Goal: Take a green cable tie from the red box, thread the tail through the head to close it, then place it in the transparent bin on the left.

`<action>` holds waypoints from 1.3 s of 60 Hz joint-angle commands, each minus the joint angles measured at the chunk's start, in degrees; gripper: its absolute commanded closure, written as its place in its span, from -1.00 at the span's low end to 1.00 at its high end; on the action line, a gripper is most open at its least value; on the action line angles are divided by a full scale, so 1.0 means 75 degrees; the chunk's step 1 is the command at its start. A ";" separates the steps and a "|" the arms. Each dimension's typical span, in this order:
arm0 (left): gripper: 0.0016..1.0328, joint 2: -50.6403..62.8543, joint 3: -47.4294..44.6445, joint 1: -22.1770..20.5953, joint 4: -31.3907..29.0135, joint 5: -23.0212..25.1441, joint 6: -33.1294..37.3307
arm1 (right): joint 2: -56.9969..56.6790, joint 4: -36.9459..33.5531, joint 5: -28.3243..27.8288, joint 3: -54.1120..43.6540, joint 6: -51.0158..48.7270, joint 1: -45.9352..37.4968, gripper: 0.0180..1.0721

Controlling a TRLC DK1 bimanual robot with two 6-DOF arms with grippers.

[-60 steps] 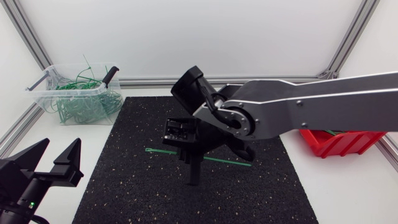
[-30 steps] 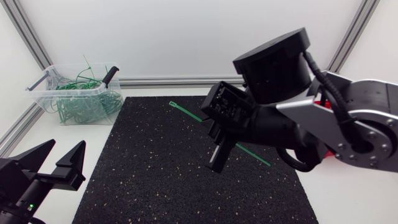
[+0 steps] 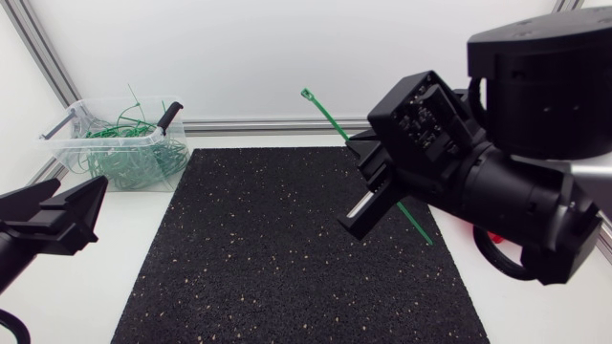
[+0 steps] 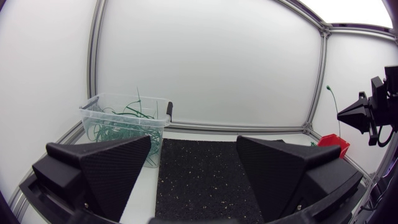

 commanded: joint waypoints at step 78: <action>-0.80 0.4695 0.3162 -0.4633 0.1241 0.0558 -0.2079 | -0.0177 0.0013 0.1035 0.0320 0.0563 0.1108 0.89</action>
